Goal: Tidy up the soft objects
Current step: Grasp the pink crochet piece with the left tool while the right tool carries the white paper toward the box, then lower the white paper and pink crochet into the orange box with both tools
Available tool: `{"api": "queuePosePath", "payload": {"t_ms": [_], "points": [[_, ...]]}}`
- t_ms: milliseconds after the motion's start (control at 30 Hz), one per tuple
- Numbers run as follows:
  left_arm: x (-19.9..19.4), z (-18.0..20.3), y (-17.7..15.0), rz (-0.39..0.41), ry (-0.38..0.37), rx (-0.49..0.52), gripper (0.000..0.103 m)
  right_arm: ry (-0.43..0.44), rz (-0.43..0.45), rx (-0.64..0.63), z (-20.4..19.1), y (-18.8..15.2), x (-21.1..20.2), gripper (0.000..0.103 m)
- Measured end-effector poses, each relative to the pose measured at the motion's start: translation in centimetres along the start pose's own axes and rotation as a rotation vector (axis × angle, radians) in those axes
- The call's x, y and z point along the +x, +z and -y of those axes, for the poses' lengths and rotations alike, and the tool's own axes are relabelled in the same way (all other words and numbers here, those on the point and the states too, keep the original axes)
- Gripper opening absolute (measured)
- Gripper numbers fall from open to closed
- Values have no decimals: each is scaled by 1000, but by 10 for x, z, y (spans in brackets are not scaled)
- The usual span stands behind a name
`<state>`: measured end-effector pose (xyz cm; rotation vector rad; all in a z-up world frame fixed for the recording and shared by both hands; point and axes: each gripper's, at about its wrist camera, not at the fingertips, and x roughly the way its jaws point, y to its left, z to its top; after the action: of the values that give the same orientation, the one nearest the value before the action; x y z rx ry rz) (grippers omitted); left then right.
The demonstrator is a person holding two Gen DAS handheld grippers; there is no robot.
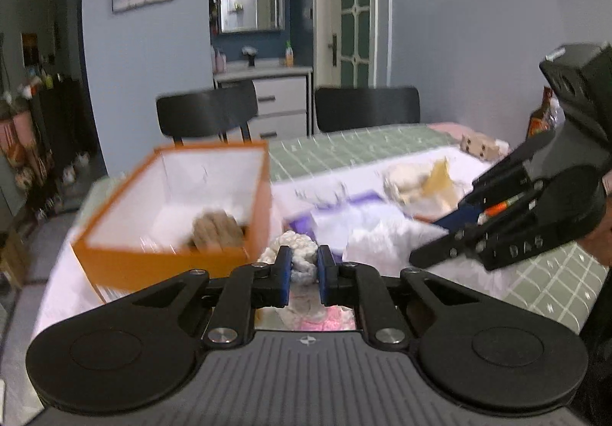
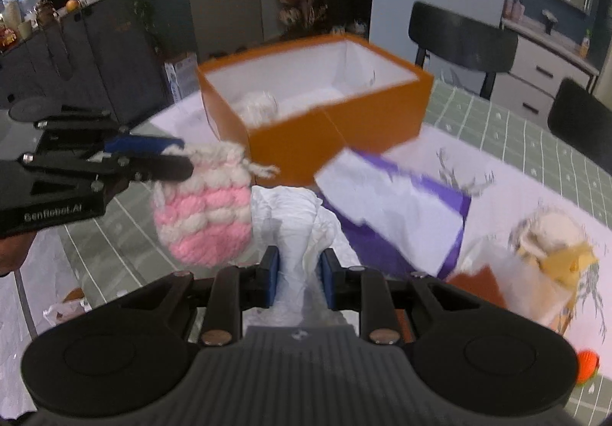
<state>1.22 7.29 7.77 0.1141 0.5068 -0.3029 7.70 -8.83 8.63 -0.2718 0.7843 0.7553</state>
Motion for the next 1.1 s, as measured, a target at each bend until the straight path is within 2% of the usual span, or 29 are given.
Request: {"api": "queuePosePath", "payload": {"t_ms": [233, 500, 733, 1100], "points": [[0, -21, 33, 39, 48, 21, 15, 7, 73, -14, -12, 38, -5, 22], [18, -54, 56, 49, 76, 7, 15, -7, 94, -33, -22, 84, 16, 22], [45, -94, 79, 13, 98, -44, 15, -41, 92, -25, -22, 129, 48, 22], [94, -133, 95, -73, 159, -27, 15, -132, 83, 0, -14, 193, 104, 22]]}}
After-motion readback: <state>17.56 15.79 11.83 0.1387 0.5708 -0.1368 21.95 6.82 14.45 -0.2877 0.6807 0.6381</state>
